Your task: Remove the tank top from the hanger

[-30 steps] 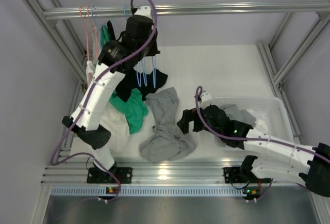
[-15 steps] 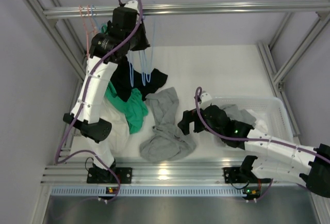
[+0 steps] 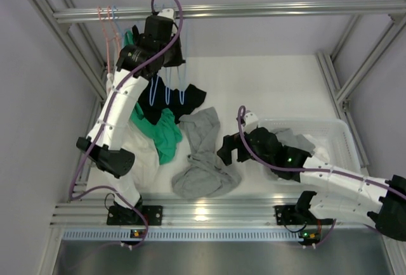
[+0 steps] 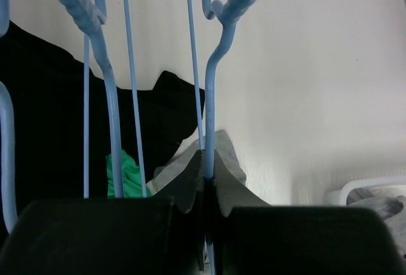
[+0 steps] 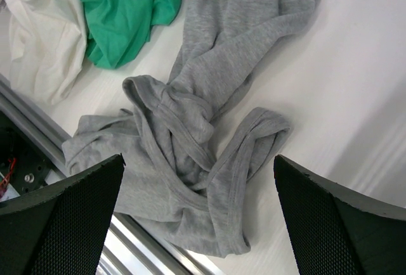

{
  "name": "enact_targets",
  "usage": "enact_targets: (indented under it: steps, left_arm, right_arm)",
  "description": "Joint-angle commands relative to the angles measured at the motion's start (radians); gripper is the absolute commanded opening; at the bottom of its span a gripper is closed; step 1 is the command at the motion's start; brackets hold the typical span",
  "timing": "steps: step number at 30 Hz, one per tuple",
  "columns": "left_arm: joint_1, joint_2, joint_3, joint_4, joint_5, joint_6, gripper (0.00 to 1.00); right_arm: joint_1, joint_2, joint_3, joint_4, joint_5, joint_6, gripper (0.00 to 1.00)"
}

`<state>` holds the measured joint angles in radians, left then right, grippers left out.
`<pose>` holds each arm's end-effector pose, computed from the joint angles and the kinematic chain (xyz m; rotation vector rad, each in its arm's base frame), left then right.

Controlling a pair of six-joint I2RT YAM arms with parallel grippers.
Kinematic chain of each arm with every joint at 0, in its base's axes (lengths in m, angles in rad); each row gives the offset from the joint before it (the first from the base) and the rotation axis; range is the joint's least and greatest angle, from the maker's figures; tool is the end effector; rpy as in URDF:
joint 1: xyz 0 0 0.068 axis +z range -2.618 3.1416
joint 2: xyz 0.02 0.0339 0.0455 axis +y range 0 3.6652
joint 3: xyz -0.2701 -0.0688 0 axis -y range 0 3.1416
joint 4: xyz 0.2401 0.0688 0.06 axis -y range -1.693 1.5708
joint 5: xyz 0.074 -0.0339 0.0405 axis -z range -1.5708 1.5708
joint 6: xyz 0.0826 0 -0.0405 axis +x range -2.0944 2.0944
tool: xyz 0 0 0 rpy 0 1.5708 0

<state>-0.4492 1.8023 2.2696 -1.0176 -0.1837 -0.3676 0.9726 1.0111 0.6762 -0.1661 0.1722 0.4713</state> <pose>0.3683 -0.1608 0.4570 -0.0227 2.1244 -0.2922 0.1578 0.2064 0.2455 -0.4245 2.0988 0.6988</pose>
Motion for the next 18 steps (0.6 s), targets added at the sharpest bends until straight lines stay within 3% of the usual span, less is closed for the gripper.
enact_targets:
  steps: [1, 7, 8, 10, 12, 18]
  left_arm:
    - [0.017, -0.006, -0.035, -0.022, 0.003, -0.011, 0.0]
    - [-0.019, -0.116, -0.042, -0.021, -0.017, -0.021, 0.34]
    - [-0.028, -0.156, -0.053, -0.021, -0.023, -0.025, 0.51]
    - [-0.037, -0.202, -0.108, -0.013, -0.025, -0.036, 0.61]
    - [-0.045, -0.279, -0.159, -0.004, -0.02, -0.045, 0.99]
    - [-0.049, -0.562, -0.43, 0.068, -0.023, -0.059, 0.99]
  right_arm:
    - [0.028, 0.015, 0.06, 0.014, -0.072, -0.065, 0.99]
    - [0.104, 0.113, 0.112, 0.013, -0.057, -0.169, 0.99]
    - [0.119, 0.154, 0.126, 0.017, -0.03, -0.181, 0.99]
    - [0.132, 0.204, 0.141, 0.027, 0.01, -0.195, 0.99]
    - [0.15, 0.279, 0.174, 0.025, 0.035, -0.217, 0.99]
    - [0.192, 0.474, 0.244, 0.039, 0.064, -0.253, 0.99]
